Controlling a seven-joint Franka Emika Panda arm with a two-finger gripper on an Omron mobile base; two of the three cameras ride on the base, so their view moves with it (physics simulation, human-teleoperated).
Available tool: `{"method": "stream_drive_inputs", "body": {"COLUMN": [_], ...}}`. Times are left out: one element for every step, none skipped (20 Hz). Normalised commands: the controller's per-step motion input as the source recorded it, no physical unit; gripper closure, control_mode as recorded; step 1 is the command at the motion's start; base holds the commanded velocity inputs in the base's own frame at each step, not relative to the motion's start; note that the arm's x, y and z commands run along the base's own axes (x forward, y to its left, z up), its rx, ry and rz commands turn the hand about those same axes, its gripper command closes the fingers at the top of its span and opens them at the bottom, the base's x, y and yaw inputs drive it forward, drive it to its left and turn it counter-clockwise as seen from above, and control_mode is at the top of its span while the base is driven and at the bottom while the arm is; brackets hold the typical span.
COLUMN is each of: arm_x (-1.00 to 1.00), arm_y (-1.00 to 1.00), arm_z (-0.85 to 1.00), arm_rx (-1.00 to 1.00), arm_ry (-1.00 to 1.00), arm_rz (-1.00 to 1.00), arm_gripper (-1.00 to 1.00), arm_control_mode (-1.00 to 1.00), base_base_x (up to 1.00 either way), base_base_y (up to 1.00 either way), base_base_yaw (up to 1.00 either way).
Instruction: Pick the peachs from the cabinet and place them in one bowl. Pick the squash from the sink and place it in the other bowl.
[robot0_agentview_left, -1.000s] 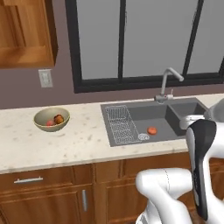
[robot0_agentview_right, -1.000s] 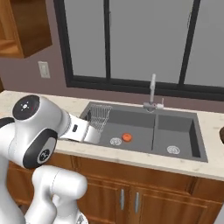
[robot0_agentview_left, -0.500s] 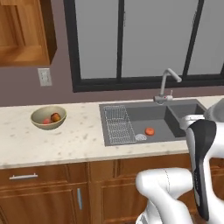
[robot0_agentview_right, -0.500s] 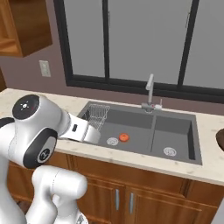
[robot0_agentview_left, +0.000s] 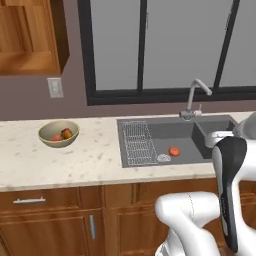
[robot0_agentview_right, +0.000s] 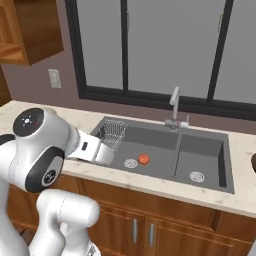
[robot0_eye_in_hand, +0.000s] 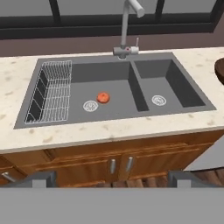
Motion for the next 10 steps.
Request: {"method": "stream_drive_inputs", "body": {"arm_x": [0.0,0.0,0.0,0.0,0.0,0.0,0.0,0.0,0.0,0.0], "arm_y": [0.0,0.0,0.0,0.0,0.0,0.0,0.0,0.0,0.0,0.0], "arm_z": [0.0,0.0,0.0,0.0,0.0,0.0,0.0,0.0,0.0,0.0], "arm_rx": [0.0,0.0,0.0,0.0,0.0,0.0,0.0,0.0,0.0,0.0], "arm_ry": [0.0,0.0,0.0,0.0,0.0,0.0,0.0,0.0,0.0,0.0], "arm_rz": [0.0,0.0,0.0,0.0,0.0,0.0,0.0,0.0,0.0,0.0], "arm_gripper": [-1.0,-1.0,-1.0,-1.0,-1.0,-1.0,-1.0,-1.0,-1.0,-1.0], "arm_control_mode": [1.0,1.0,1.0,1.0,1.0,1.0,1.0,1.0,1.0,1.0], "base_base_x": [0.87,0.89,0.94,0.9,0.89,0.84,0.53,0.0,-0.08,-0.19], "base_base_y": [-0.35,-0.35,-0.33,-0.31,-0.32,-0.3,-0.29,-0.43,-0.56,-0.58], "base_base_yaw": [0.11,0.1,0.1,0.09,0.09,0.07,0.05,0.03,0.0,0.0]}}
